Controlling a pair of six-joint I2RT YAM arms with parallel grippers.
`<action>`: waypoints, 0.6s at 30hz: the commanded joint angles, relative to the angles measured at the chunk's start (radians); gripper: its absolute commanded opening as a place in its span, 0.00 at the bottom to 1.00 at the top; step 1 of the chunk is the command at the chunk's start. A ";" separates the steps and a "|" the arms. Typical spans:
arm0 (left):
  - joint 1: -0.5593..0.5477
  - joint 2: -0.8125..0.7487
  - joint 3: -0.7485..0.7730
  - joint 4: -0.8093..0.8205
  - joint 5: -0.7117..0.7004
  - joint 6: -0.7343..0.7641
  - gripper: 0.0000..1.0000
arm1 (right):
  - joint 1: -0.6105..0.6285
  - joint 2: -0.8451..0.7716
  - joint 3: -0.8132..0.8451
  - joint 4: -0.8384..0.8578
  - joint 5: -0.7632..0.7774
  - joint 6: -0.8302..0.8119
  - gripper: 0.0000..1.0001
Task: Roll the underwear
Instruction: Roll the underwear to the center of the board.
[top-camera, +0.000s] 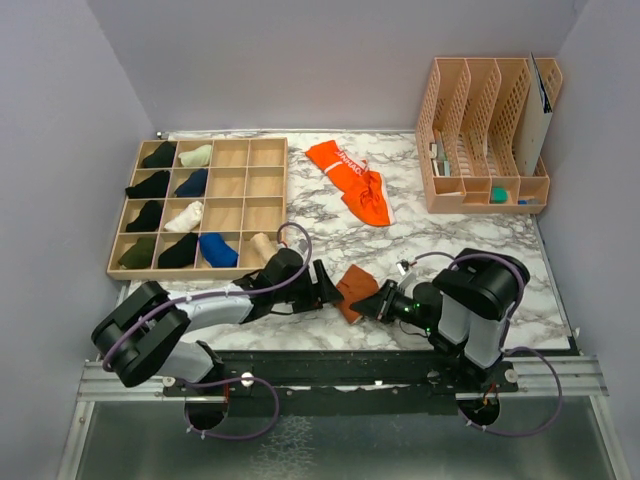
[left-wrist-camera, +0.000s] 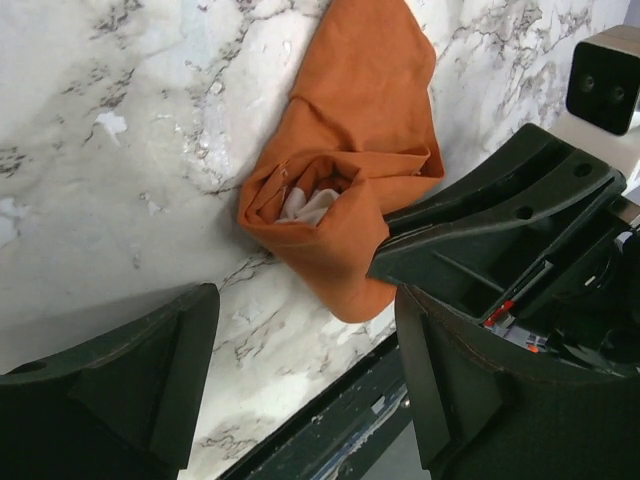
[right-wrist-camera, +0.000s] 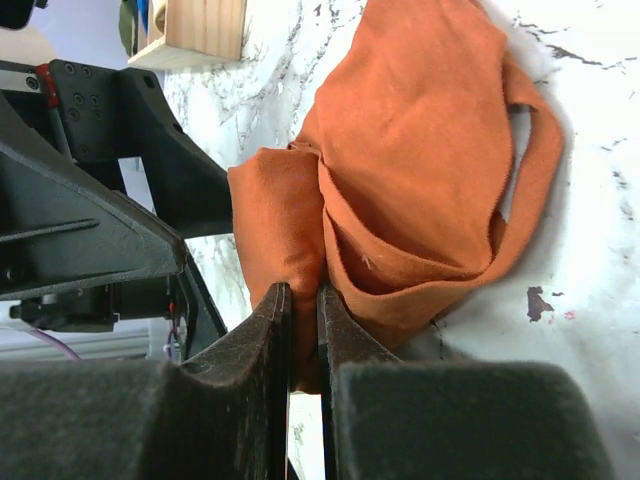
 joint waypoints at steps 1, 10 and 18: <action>-0.020 0.050 0.029 0.029 0.000 0.001 0.77 | -0.003 0.051 -0.025 0.055 -0.045 0.024 0.12; -0.025 0.215 0.160 -0.059 -0.023 0.017 0.74 | -0.003 -0.106 0.056 -0.209 -0.068 -0.104 0.17; -0.028 0.280 0.215 -0.204 -0.059 0.061 0.40 | -0.003 -0.366 0.155 -0.690 0.005 -0.278 0.24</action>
